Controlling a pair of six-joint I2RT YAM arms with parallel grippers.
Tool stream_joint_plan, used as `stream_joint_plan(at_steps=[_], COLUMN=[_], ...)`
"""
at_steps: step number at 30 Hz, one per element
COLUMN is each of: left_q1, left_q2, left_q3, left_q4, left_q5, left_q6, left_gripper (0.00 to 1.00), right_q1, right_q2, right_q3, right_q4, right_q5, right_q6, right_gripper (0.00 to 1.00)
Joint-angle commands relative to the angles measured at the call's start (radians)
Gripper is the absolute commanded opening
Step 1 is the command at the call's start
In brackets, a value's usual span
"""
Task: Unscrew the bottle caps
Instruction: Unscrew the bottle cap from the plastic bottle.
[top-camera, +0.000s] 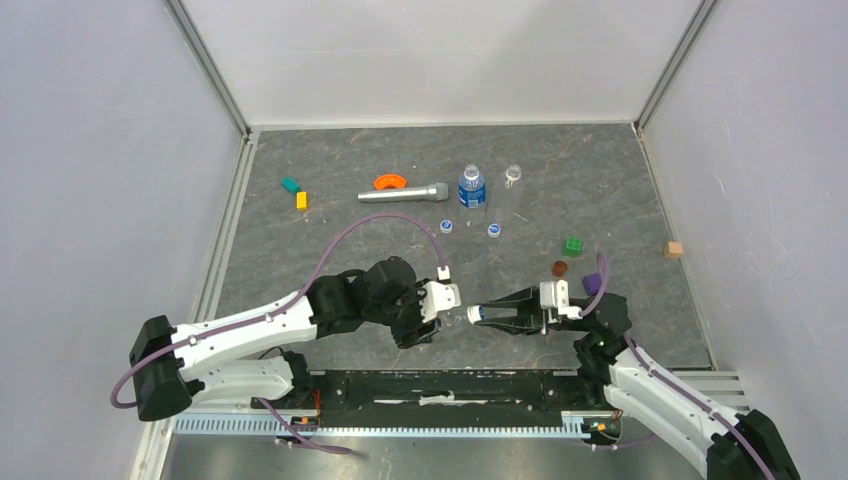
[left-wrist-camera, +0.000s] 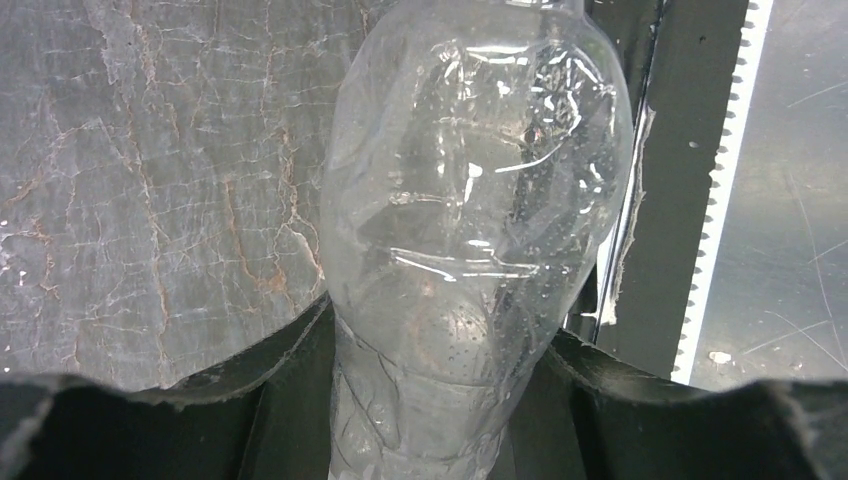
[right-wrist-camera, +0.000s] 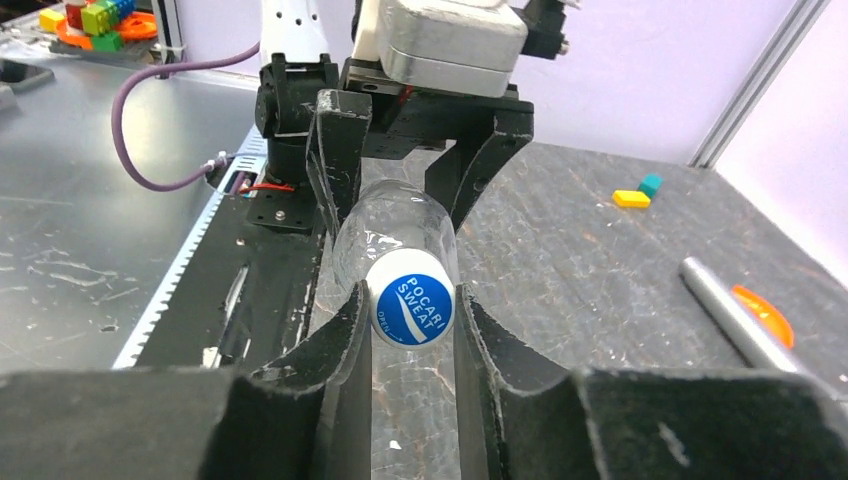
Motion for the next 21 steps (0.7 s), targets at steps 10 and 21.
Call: stream_joint_plan(at_steps=[10, 21], left_q1=[0.0, 0.001], left_q2=[-0.017, 0.037], left_q3=[0.016, 0.016], left_q4=[0.024, 0.037], left_q5=[-0.122, -0.257], left_q6=[-0.017, -0.011], left_gripper=[0.24, 0.24], right_q1=[0.013, 0.013], right_q2=[-0.144, -0.031], right_q3=[-0.072, 0.079], right_q4=[-0.022, -0.282], right_q5=[0.266, 0.448], right_q6=[0.06, 0.502], right_gripper=[0.53, 0.56])
